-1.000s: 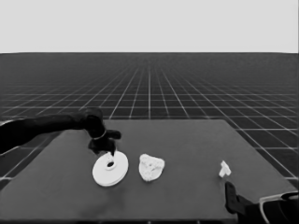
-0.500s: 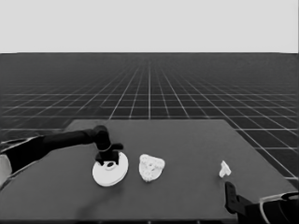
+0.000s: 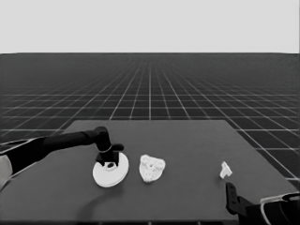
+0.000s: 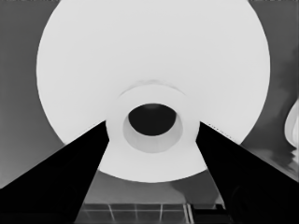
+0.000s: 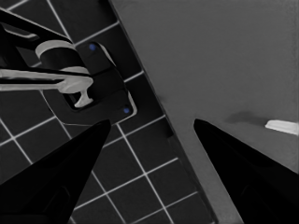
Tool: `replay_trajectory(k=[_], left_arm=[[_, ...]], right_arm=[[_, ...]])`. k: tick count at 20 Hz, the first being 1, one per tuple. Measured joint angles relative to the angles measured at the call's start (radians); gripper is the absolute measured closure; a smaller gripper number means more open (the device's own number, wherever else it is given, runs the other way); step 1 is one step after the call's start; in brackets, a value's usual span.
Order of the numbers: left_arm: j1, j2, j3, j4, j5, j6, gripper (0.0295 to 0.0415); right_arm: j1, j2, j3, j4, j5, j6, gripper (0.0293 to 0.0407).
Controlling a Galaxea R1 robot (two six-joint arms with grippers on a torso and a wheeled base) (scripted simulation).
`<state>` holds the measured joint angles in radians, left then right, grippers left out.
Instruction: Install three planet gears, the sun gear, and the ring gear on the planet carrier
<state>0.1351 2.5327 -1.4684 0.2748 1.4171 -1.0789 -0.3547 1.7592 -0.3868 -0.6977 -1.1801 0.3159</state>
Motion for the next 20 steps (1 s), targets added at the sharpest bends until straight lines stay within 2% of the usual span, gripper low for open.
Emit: replay_trajectory(k=[4,6,8,14,15,17,20], left_arm=[[0.0,0.0,0.0,0.0,0.0,0.0,0.0362],[-0.124,-0.037,0.094,-0.108,0.072,-0.041,0.0362],[-0.177,-0.042,0.107,-0.152,0.093,-0.047,0.0362],[-0.201,-0.042,0.108,-0.175,0.103,-0.047,0.0362],[-0.188,0.103,0.059,-0.152,0.118,-0.221,0.0362],[-0.173,0.401,-0.096,-0.139,0.124,-0.297,0.0362],[-0.167,0.53,-0.239,-0.135,0.12,-0.271,0.0362]], right_arm=[[0.0,0.0,0.0,0.0,0.0,0.0,0.0315],[0.0,0.0,0.0,0.0,0.0,0.0,0.0315],[0.0,0.0,0.0,0.0,0.0,0.0,0.0315],[0.0,0.0,0.0,0.0,0.0,0.0,0.0315],[0.0,0.0,0.0,0.0,0.0,0.0,0.0315],[0.0,0.0,0.0,0.0,0.0,0.0,0.0315],[0.0,0.0,0.0,0.0,0.0,0.0,0.0315]])
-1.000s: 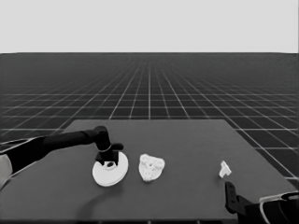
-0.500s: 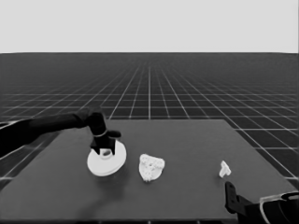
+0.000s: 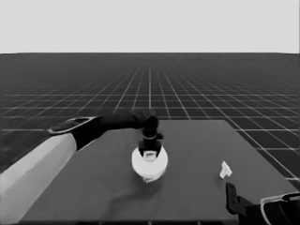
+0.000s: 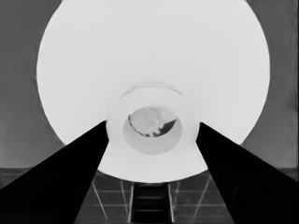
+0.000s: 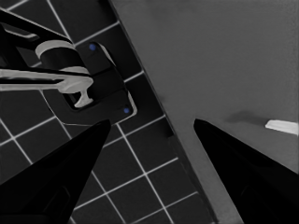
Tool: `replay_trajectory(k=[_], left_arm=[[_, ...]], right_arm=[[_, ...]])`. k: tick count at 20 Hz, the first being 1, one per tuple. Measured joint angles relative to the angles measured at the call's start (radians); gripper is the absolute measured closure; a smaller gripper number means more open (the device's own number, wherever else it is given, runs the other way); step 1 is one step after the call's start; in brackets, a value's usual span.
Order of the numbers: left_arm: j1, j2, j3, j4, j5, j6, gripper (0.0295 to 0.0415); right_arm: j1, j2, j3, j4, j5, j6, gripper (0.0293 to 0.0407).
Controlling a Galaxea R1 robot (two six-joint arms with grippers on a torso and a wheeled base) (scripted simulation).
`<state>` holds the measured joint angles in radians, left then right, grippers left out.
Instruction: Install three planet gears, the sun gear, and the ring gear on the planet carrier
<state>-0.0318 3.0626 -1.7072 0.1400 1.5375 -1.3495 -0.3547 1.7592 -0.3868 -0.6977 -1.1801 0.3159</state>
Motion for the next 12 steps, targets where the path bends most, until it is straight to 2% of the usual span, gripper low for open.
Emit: replay_trajectory(k=[4,7,12], left_arm=[[0.001,0.027,-0.04,0.001,-0.001,0.011,0.0362],[0.078,0.04,-0.085,0.074,-0.024,0.038,0.0362],[0.095,0.044,-0.099,0.09,-0.031,0.045,0.0362]], right_arm=[[0.0,0.0,0.0,0.0,0.0,0.0,0.0315],[0.0,0.0,0.0,0.0,0.0,0.0,0.0315],[0.0,0.0,0.0,0.0,0.0,0.0,0.0315]])
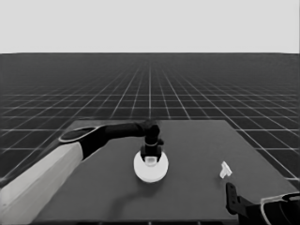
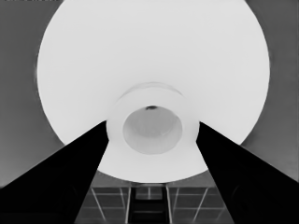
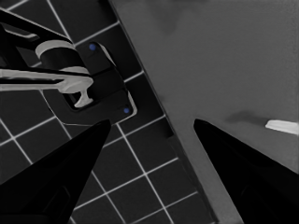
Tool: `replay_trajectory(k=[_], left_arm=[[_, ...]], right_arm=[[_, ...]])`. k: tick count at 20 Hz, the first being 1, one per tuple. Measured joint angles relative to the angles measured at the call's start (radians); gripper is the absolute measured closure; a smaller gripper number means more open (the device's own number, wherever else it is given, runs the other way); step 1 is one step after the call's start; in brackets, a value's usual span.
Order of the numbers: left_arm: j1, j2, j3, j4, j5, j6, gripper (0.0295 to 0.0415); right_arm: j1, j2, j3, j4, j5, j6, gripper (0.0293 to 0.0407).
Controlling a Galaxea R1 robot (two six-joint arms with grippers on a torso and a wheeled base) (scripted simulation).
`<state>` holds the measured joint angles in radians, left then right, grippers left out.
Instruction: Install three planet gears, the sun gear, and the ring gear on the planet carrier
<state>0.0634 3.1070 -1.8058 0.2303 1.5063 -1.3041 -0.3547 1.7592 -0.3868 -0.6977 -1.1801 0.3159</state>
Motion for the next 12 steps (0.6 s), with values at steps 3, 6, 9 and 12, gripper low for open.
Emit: replay_trajectory(k=[3,6,9,12], left_arm=[[0.001,0.0,0.0,0.001,-0.001,0.004,0.0362],[0.002,0.001,-0.001,0.001,-0.002,0.024,0.0362],[0.002,0.001,0.0,0.001,-0.002,0.049,0.0362],[0.002,0.001,0.0,0.001,-0.002,0.075,0.0362]], right_arm=[[0.0,0.0,0.0,0.0,0.0,0.0,0.0315],[0.0,0.0,0.0,0.0,0.0,0.0,0.0315],[0.0,0.0,0.0,0.0,0.0,0.0,0.0315],[0.0,0.0,0.0,0.0,0.0,0.0,0.0315]])
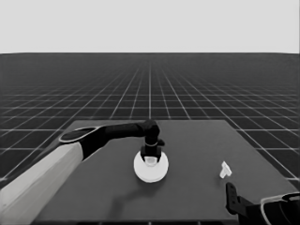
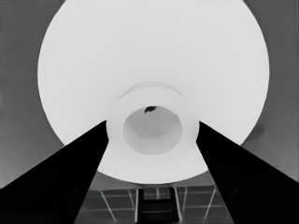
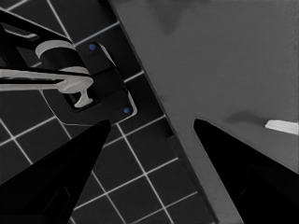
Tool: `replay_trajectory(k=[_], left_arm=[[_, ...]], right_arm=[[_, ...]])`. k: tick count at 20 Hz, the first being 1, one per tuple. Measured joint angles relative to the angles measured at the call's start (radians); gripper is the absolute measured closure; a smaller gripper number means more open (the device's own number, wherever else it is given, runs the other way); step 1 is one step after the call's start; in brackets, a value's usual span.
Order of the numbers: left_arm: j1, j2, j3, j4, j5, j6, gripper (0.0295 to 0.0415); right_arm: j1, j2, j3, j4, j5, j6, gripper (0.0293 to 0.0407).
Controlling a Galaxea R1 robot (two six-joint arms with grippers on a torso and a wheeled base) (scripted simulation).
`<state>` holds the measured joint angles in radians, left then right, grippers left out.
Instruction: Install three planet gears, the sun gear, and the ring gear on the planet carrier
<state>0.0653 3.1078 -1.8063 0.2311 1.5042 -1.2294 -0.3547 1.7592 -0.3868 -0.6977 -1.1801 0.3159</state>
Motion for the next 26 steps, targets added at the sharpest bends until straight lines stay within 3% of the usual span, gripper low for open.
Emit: replay_trajectory(k=[26], left_arm=[[0.013,-0.002,-0.001,0.0,0.002,0.227,0.0362]], right_arm=[[0.0,0.0,0.0,0.0,0.0,0.0,0.0315]])
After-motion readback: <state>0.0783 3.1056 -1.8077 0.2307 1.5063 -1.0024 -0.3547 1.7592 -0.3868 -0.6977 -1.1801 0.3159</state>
